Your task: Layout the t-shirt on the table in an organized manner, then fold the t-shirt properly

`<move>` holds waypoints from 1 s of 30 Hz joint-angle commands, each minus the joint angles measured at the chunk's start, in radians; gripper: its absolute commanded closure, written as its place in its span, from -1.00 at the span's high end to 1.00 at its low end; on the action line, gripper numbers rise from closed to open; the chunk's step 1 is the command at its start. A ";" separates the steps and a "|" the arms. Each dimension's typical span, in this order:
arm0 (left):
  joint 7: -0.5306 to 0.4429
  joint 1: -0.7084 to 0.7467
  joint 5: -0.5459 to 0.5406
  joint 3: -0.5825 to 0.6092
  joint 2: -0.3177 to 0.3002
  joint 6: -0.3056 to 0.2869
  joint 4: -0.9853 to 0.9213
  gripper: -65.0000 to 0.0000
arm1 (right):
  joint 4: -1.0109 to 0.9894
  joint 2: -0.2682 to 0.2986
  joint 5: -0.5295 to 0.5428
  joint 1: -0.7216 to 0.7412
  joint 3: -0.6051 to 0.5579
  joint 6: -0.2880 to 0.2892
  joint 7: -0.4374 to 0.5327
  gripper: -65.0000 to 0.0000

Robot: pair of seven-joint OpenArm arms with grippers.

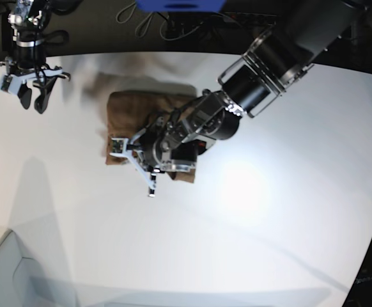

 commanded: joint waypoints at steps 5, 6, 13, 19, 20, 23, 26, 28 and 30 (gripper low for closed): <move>0.052 -0.027 0.023 -0.005 -0.005 -0.006 0.064 -0.83 | 0.019 0.005 0.008 -0.005 0.004 0.009 0.030 -0.20; 0.080 -0.027 0.023 -0.014 -0.015 -0.006 0.087 -0.77 | 0.019 0.005 0.008 -0.005 0.004 0.009 0.030 -0.20; 0.133 -0.021 0.023 -0.051 -0.024 -0.006 0.206 -0.14 | 0.020 0.005 0.008 -0.017 0.003 0.009 0.030 -0.20; 0.133 -0.020 0.023 -0.053 -0.044 -0.006 0.294 -0.02 | 0.020 0.004 0.008 -0.020 0.003 0.009 0.030 -0.20; 0.133 -0.020 0.023 -0.053 -0.058 -0.006 0.323 -0.02 | 0.020 0.004 0.008 -0.020 0.003 0.009 0.030 -0.20; 0.133 -0.015 0.023 -0.074 -0.098 -0.006 0.446 -0.02 | 0.020 -0.009 0.008 -0.020 0.003 0.009 0.030 -0.20; 0.133 0.032 0.023 -0.172 -0.107 -0.006 0.556 -0.02 | 0.020 -0.015 0.008 -0.020 0.003 0.010 0.030 -0.20; 0.135 0.082 0.023 -0.277 -0.110 -0.006 0.641 -0.03 | 0.020 -0.016 0.008 -0.022 0.003 0.010 0.030 -0.20; 0.135 0.154 0.023 -0.409 -0.110 -0.006 0.727 -0.03 | 0.020 -0.016 0.008 -0.043 0.004 0.010 0.034 -0.20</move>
